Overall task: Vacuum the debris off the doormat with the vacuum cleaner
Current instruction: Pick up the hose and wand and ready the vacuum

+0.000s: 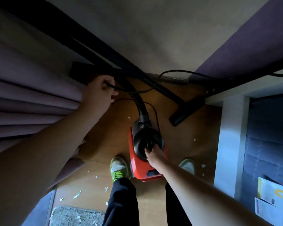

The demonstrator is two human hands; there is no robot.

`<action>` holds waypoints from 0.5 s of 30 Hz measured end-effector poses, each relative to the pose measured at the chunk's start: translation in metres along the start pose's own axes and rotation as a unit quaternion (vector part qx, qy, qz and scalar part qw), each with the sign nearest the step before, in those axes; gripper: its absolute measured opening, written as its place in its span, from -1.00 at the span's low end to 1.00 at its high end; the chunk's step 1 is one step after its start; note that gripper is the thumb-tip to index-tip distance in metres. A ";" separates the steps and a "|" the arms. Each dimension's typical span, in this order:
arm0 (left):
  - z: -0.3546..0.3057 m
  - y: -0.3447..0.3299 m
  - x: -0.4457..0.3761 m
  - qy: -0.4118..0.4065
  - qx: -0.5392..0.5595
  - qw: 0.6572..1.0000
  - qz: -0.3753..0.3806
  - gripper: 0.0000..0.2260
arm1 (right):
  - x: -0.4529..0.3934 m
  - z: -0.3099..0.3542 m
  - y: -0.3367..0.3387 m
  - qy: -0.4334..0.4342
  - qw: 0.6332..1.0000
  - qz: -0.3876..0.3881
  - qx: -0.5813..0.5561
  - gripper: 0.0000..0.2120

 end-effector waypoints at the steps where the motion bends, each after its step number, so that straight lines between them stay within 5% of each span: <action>1: 0.000 0.001 0.000 -0.001 0.004 1.000 0.002 -0.75 | 0.001 -0.001 -0.009 -0.011 1.000 0.005 -0.015 -0.57; 15: 0.001 -0.007 -0.015 -0.010 -0.016 0.998 0.061 -0.64 | 0.012 0.021 -0.086 -0.076 0.993 0.050 -0.075 -0.56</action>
Point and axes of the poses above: each hand's wrist, its own x-axis away from the middle knuckle, its own y-axis out of the back of the hand, z = x × y, the point moved 6 cm from there along -x, towards the middle knuckle, and after that the axes turned 14 degrees about -z, right-handed, at the moved point
